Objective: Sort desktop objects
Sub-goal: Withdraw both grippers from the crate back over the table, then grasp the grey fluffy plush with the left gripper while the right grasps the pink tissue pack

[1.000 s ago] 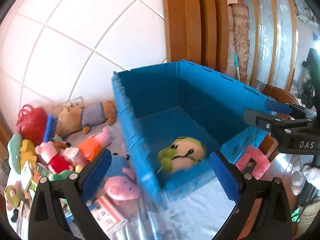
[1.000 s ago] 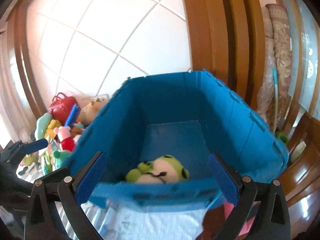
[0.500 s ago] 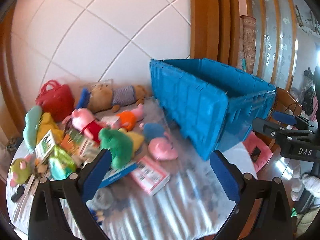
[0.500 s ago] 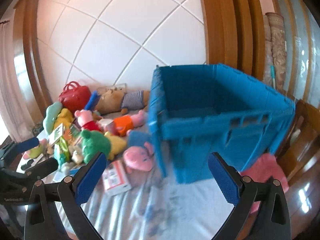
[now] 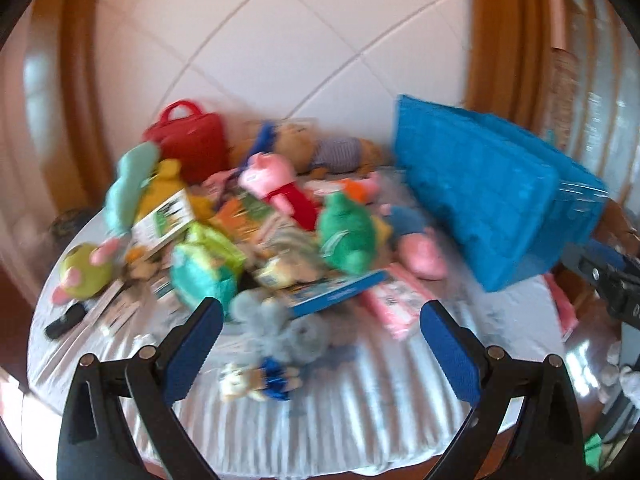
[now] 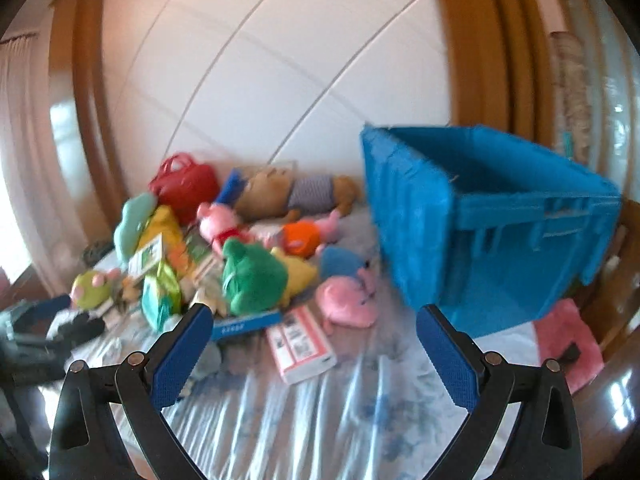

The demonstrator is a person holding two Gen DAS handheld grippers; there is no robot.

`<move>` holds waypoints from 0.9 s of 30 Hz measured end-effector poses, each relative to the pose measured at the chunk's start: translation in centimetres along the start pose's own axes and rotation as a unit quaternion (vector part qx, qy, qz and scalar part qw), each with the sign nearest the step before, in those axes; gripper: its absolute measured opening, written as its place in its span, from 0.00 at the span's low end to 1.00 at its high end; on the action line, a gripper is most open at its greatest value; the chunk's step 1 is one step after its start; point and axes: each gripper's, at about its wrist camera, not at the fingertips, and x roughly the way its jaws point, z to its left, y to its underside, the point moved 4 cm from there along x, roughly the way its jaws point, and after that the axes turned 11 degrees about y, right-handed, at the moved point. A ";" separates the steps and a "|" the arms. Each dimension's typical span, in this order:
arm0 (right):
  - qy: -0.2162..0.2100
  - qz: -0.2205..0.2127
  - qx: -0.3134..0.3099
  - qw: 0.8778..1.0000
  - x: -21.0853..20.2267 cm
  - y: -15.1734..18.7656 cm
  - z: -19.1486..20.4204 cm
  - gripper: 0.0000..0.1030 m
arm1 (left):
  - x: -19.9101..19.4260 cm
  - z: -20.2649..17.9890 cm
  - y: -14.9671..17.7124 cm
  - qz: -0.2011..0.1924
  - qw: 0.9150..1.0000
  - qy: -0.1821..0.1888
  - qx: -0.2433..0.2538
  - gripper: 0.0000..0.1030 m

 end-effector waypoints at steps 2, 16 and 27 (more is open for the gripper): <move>-0.009 0.021 -0.007 1.000 1.5 0.5 0.7 1.00 | 0.2 1.6 0.2 0.007 1.000 -0.020 -0.011 0.97; -0.072 0.086 -0.056 0.992 9.5 0.9 6.9 1.00 | 1.0 12.8 2.2 0.029 0.988 -0.125 -0.084 0.97; -0.029 0.120 -0.001 0.992 13.7 1.2 13.6 0.99 | 7.1 21.5 -0.5 0.063 0.994 -0.076 -0.039 0.97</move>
